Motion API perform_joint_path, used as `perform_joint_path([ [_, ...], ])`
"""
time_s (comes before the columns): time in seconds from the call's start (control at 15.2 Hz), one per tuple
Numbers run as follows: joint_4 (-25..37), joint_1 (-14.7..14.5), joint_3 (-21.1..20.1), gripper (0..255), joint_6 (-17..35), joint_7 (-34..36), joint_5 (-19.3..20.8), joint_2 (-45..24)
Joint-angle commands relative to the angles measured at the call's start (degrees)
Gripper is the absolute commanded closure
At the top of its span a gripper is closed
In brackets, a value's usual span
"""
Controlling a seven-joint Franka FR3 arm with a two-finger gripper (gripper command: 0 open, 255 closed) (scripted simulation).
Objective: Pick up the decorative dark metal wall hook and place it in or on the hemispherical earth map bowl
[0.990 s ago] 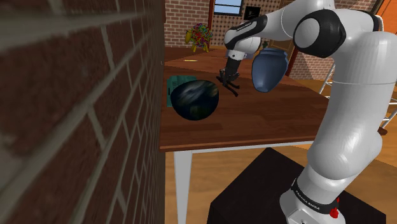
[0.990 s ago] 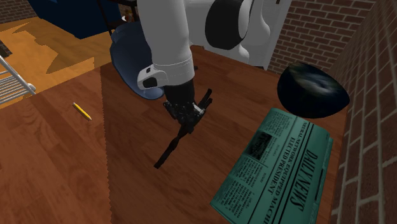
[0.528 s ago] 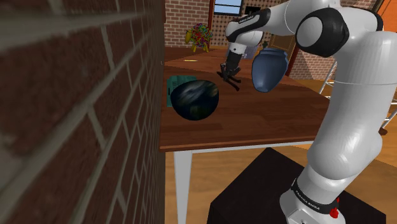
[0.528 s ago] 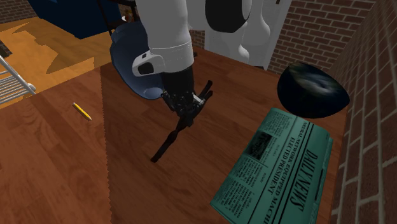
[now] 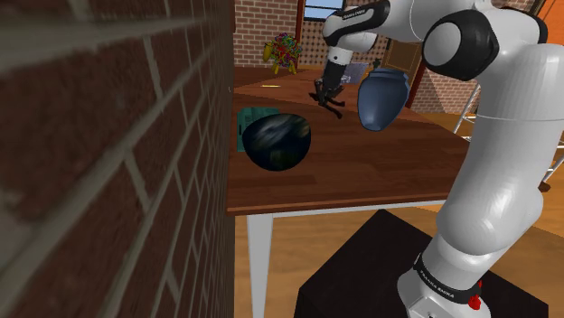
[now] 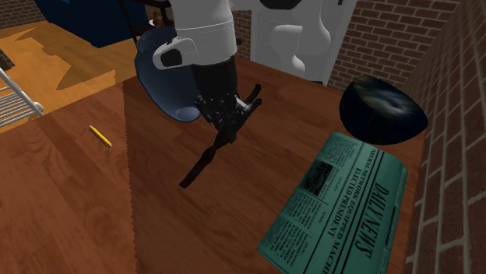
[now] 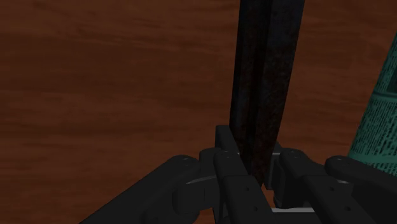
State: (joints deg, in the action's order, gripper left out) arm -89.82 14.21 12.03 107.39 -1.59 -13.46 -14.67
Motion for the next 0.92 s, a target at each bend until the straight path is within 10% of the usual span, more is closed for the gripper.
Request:
perform_joint_path([
  [0.0,1.31,0.06,0.05,255,-1.47,0.24,0.12,0.16],
  [0.86,12.90,0.74,0.25,255,-11.83,1.85,0.24,-0.98],
])
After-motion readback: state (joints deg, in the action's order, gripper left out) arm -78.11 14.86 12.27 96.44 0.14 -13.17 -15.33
